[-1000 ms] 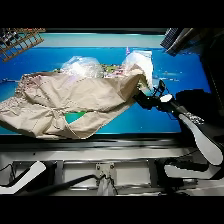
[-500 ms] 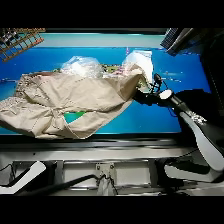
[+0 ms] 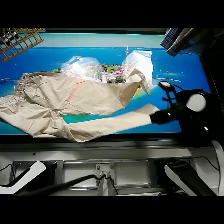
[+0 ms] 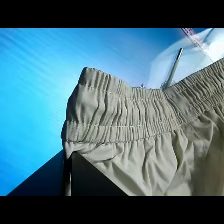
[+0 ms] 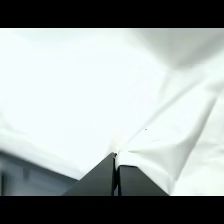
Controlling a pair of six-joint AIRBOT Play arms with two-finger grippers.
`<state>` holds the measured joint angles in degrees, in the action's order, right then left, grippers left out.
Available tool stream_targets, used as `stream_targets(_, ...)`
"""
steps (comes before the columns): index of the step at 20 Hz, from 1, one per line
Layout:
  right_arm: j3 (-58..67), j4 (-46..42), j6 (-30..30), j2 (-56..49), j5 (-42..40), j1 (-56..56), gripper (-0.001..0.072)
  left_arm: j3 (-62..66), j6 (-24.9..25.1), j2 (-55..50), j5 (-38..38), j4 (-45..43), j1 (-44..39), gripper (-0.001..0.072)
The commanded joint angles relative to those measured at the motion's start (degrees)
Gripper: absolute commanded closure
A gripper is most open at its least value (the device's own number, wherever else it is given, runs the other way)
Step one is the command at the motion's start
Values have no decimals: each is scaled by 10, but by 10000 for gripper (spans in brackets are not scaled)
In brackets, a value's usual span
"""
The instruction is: Fold the clothes and pants, and hang the long-sleeved shirts on hangers.
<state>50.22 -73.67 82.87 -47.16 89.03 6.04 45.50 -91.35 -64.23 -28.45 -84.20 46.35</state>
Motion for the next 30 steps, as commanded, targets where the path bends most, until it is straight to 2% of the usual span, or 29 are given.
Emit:
stream_targets(1,1,-27,22,100,166,0,696,1,0,0,7,10,1,700)
stream_targets(4,1,-31,26,139,164,0,697,1,0,0,7,44,1,700)
stream_targets(6,1,-45,25,124,152,0,698,1,0,0,13,75,1,700)
stream_targets(9,1,-119,9,66,82,0,699,0,0,0,43,103,1,700)
stream_targets(12,1,-157,9,-53,8,0,699,0,0,-5,69,102,1,700)
stream_targets(16,35,-155,11,-275,-167,0,698,-41,0,-30,77,102,-32,700)
stream_targets(19,168,-153,25,-447,-216,-3,698,-82,0,-49,166,132,-71,700)
stream_targets(23,371,-110,79,-578,-233,-36,692,-85,0,-64,293,234,-88,700)
stream_targets(24,407,-103,90,-592,-242,-44,609,-85,0,-65,307,267,-89,700)
stream_targets(25,433,-101,102,-598,-258,-51,459,-85,0,-65,312,285,-90,700)
stream_targets(27,470,-104,127,-597,-264,-65,458,-85,0,-64,313,294,-95,700)
stream_targets(28,487,-103,141,-596,-242,-72,455,-85,1,-63,312,294,-96,700)
stream_targets(29,498,-104,142,-592,-207,-78,397,-85,1,-60,309,294,-99,700)
stream_targets(30,495,-107,129,-582,-169,-81,401,-85,2,-55,308,290,-99,700)
